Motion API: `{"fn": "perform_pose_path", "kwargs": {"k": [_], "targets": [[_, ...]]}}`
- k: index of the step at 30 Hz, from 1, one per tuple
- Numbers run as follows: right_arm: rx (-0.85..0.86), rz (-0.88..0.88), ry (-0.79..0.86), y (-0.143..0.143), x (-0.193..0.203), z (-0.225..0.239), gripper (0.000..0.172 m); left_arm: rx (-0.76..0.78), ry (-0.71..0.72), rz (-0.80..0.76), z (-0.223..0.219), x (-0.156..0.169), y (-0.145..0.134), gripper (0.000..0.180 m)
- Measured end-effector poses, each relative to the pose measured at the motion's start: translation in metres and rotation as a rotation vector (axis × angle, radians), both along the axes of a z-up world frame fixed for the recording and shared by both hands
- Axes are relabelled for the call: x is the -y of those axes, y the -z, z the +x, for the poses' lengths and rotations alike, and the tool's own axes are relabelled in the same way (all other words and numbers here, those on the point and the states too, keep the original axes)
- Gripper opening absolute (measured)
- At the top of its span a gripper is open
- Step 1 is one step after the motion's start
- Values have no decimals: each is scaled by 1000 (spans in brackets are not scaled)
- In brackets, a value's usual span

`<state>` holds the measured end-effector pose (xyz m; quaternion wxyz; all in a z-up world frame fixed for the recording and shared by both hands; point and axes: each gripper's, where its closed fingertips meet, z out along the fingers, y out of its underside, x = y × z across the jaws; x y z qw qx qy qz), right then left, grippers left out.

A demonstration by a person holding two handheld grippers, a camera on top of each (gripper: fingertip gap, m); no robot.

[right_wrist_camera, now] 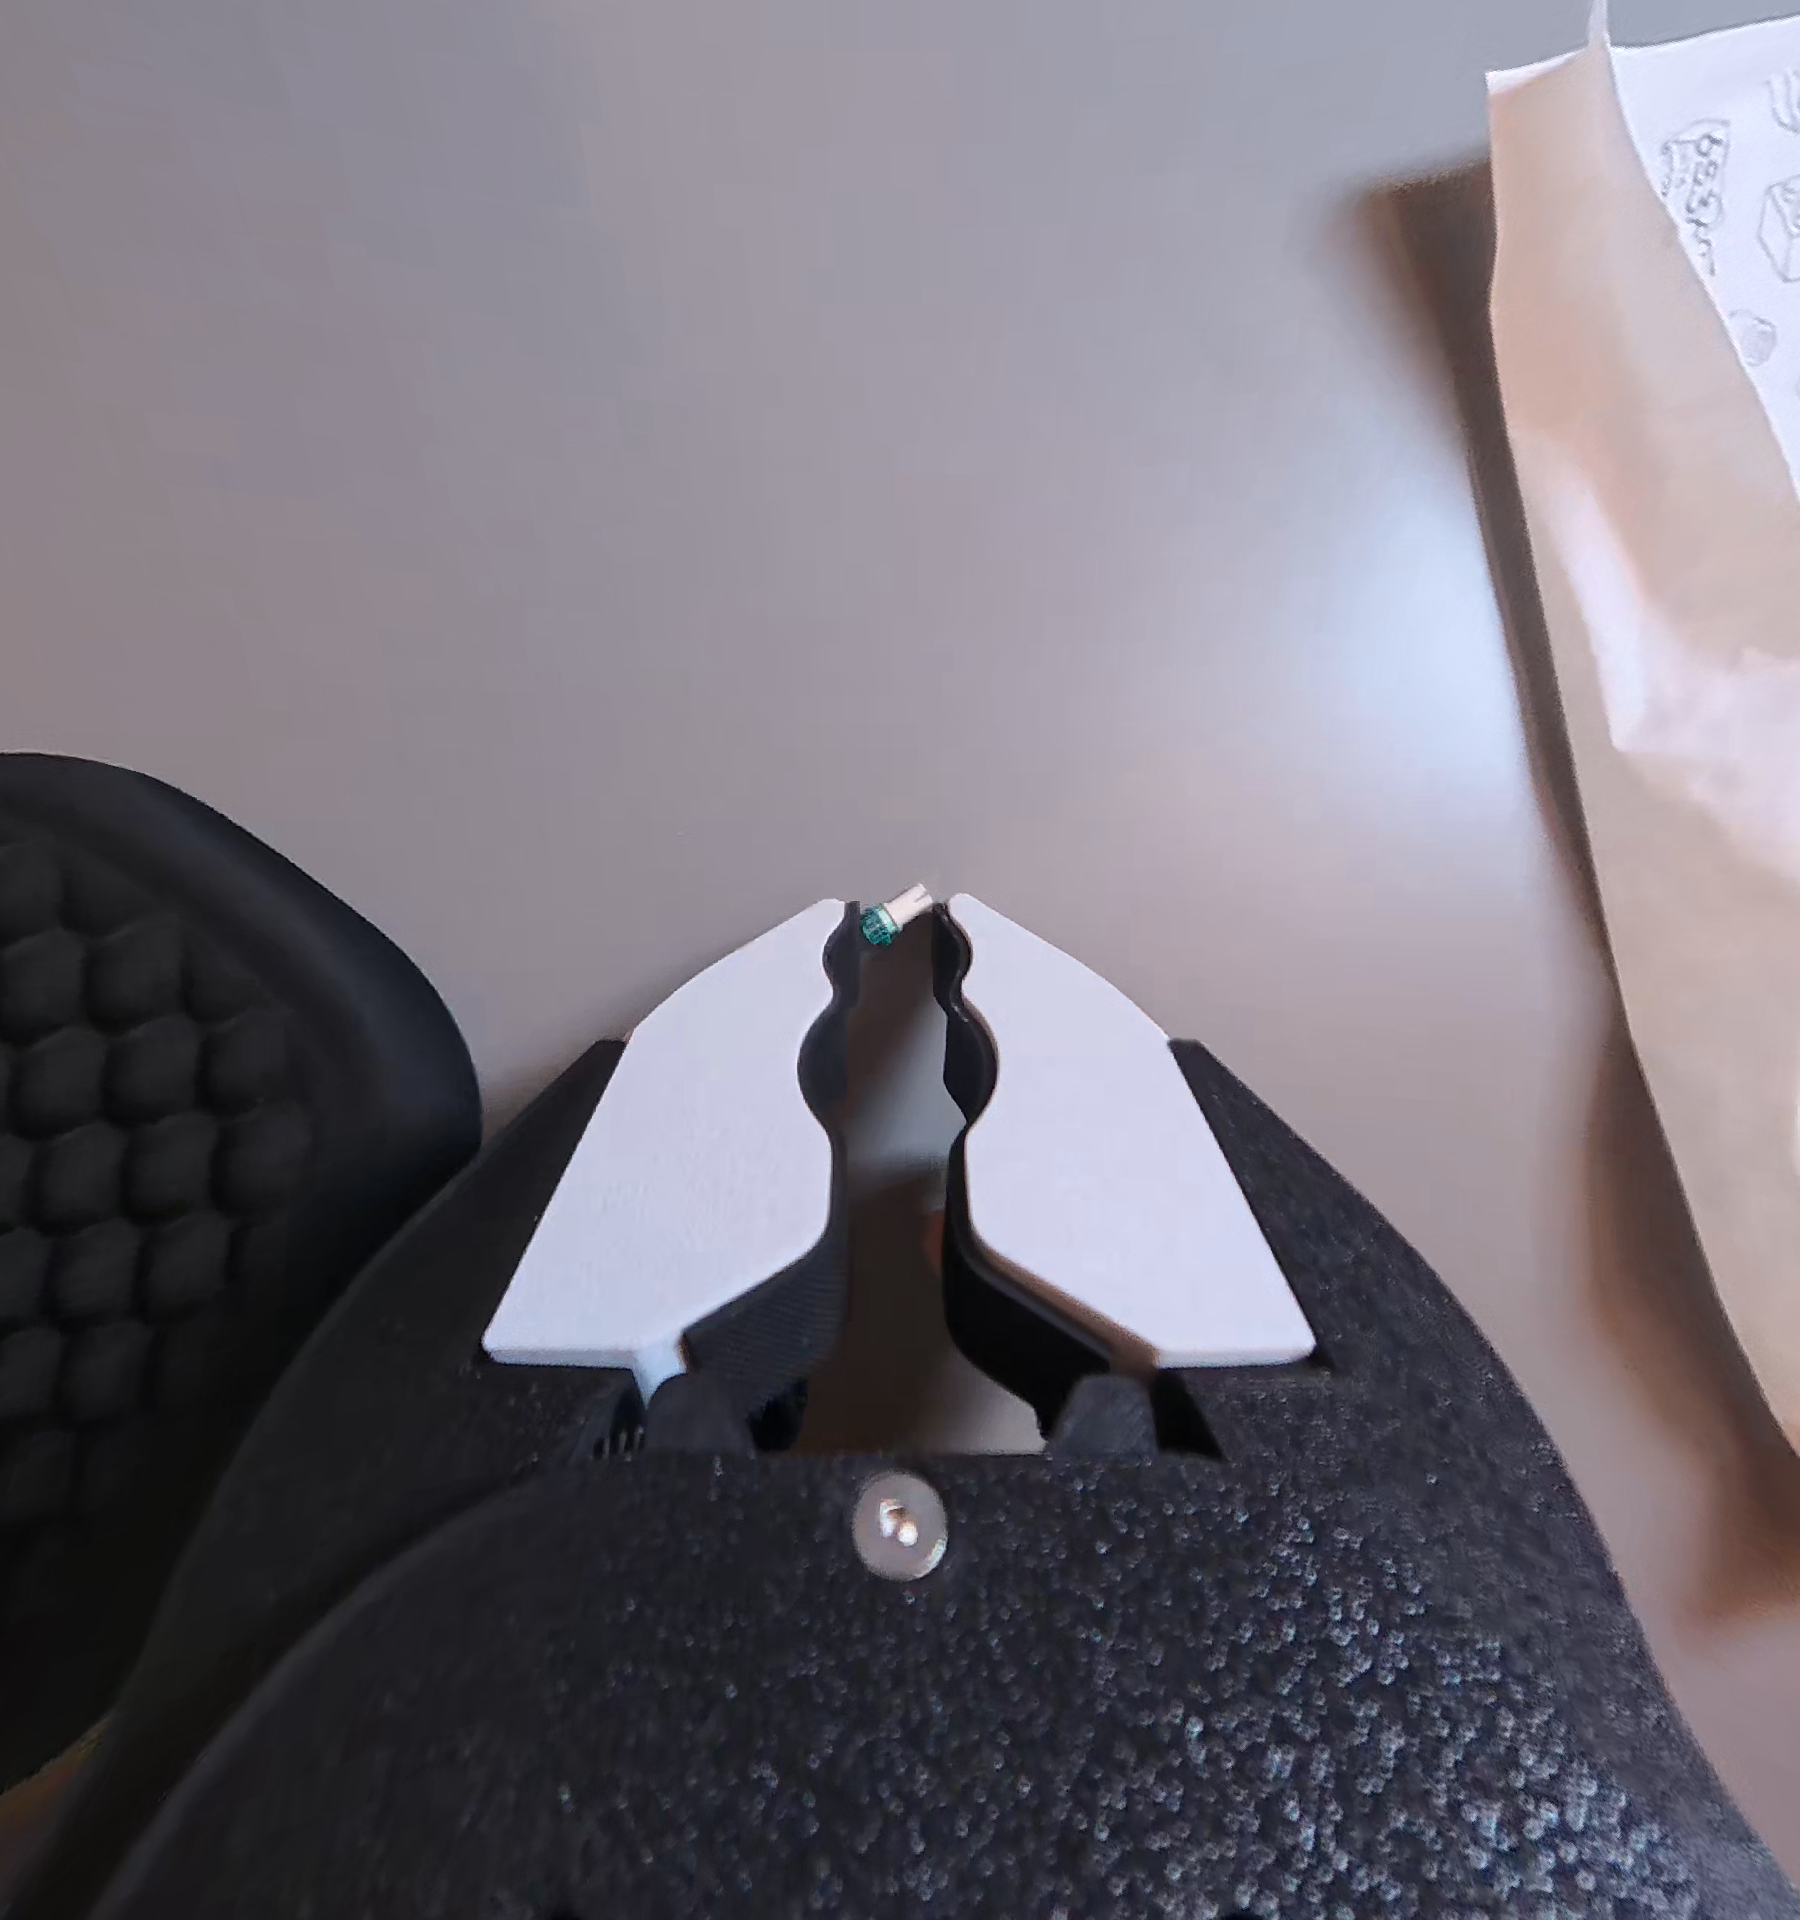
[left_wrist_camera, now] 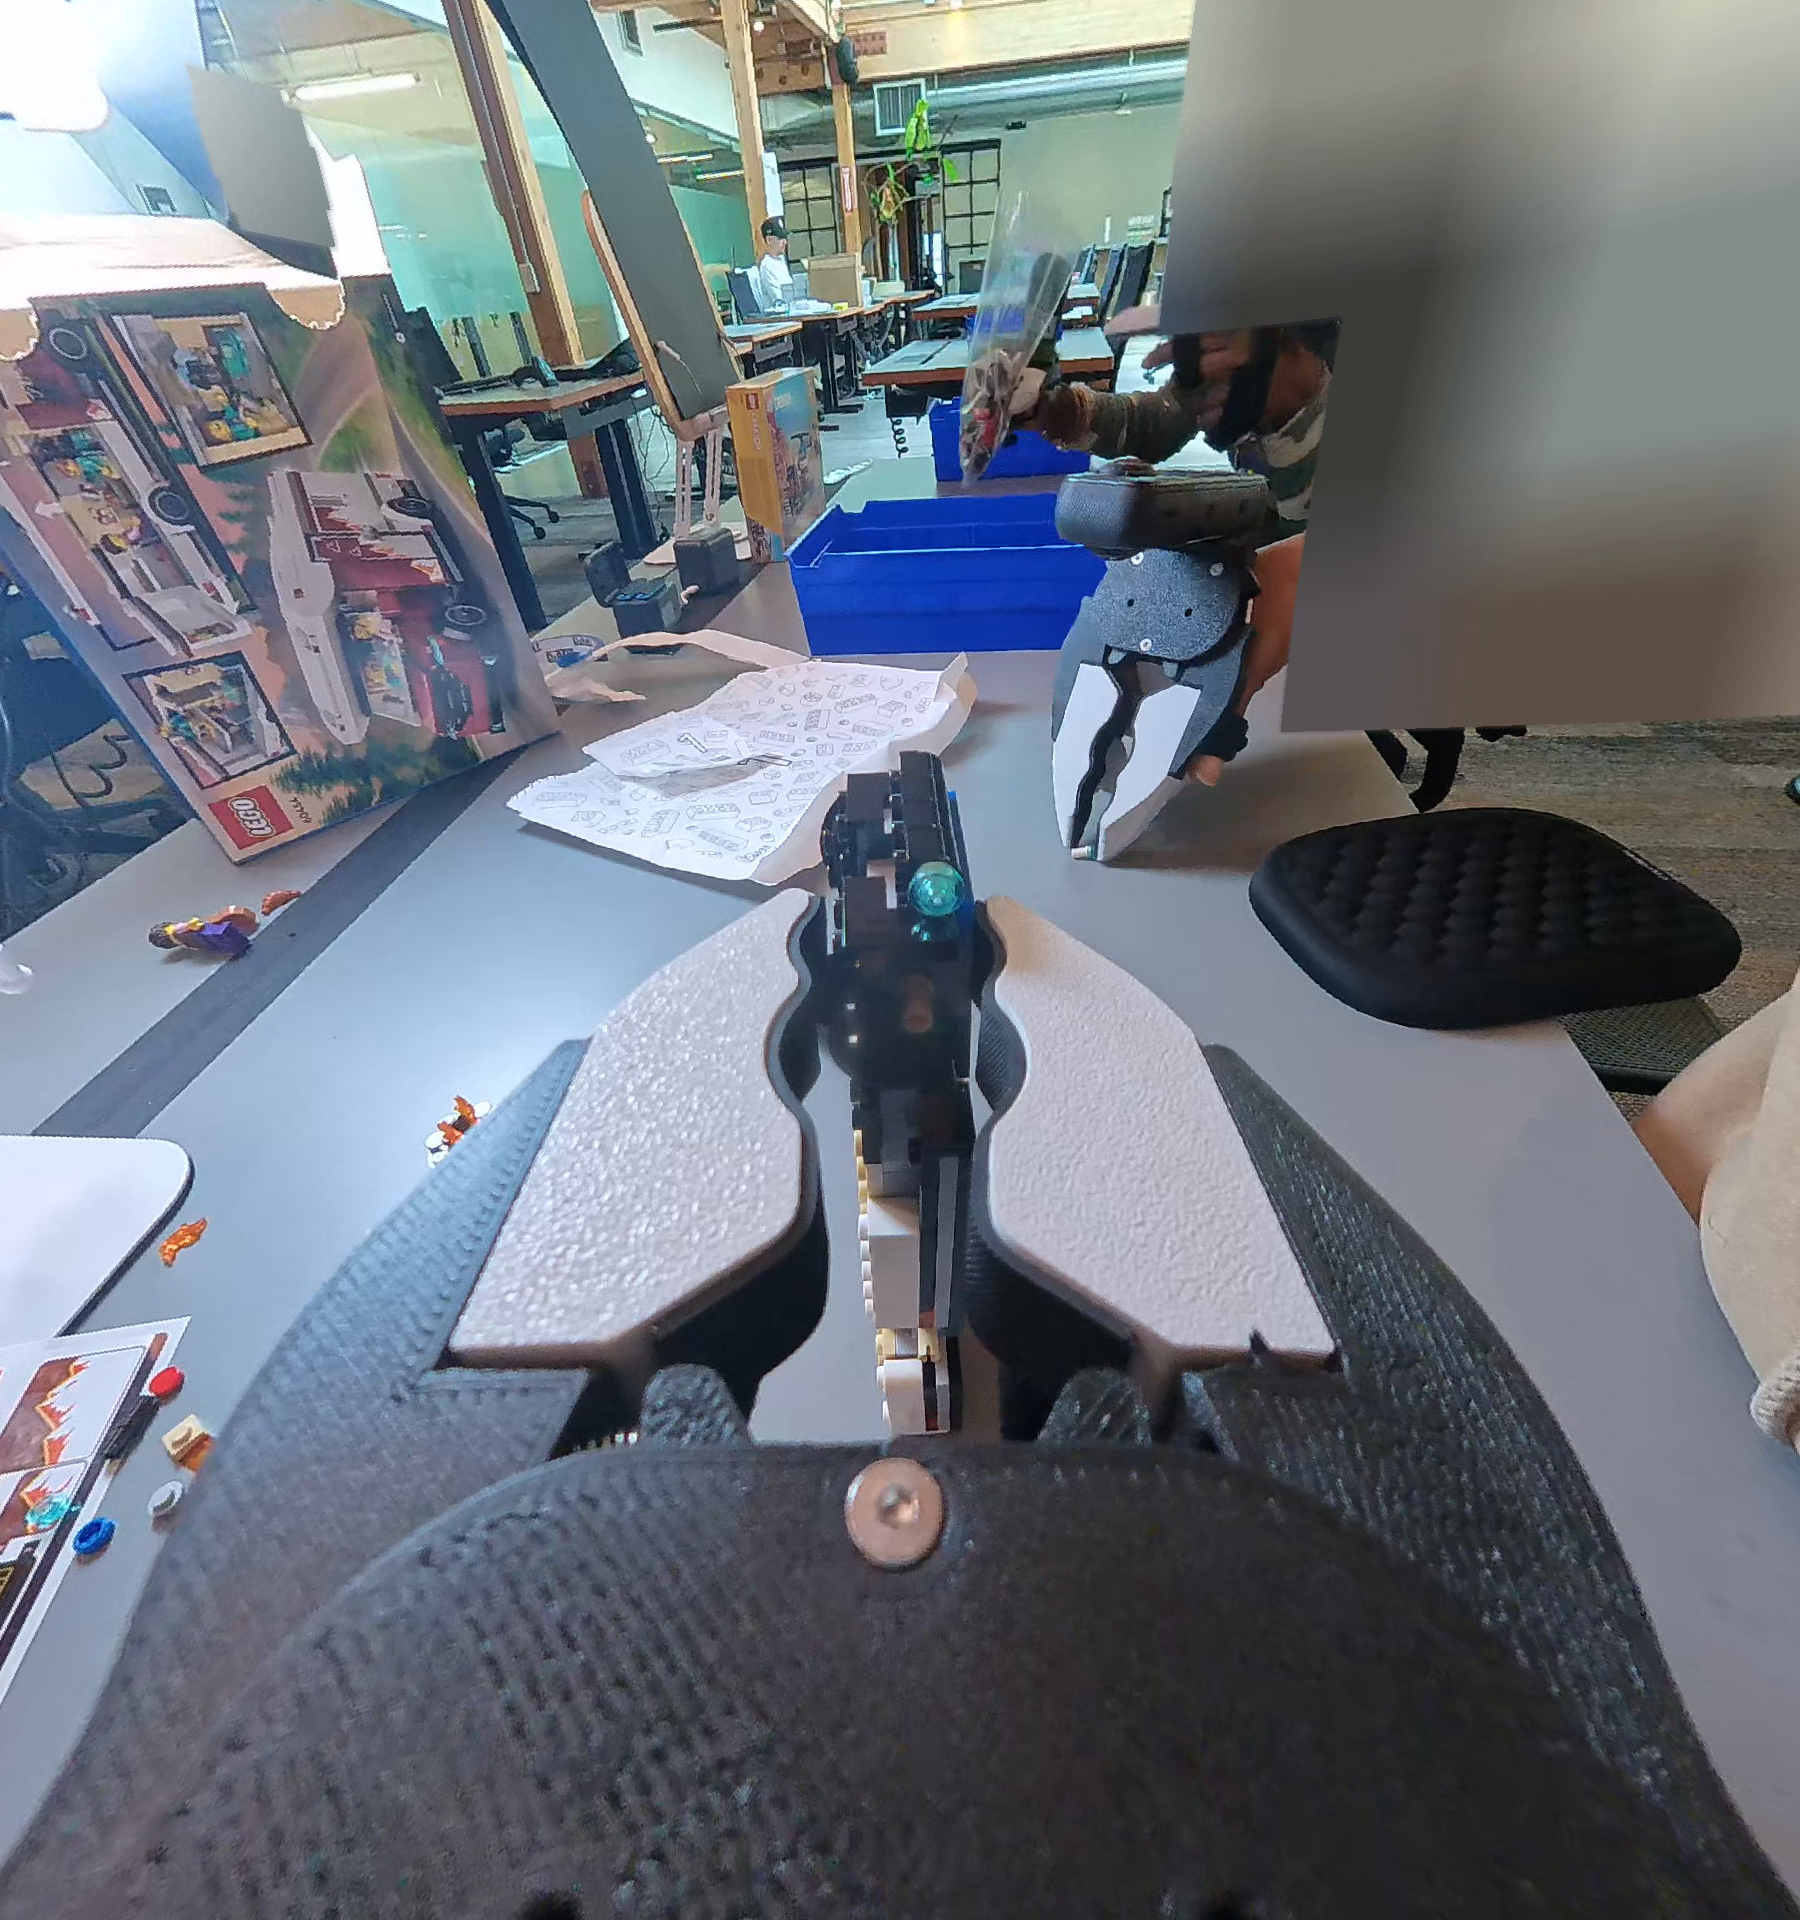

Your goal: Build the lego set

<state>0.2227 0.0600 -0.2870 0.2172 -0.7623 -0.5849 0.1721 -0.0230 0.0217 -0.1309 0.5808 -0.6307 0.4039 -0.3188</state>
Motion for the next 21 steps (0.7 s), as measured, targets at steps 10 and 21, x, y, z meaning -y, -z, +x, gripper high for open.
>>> {"fn": "perform_pose_path", "kwargs": {"k": [10, 21], "targets": [[17, -37, -68, 0, 9, -11, 22, 2, 0, 1, 0, 0, 0, 26], [-1, -14, 9, 0, 10, -11, 20, 9, 4, -4, 0, 0, 0, 26]]}}
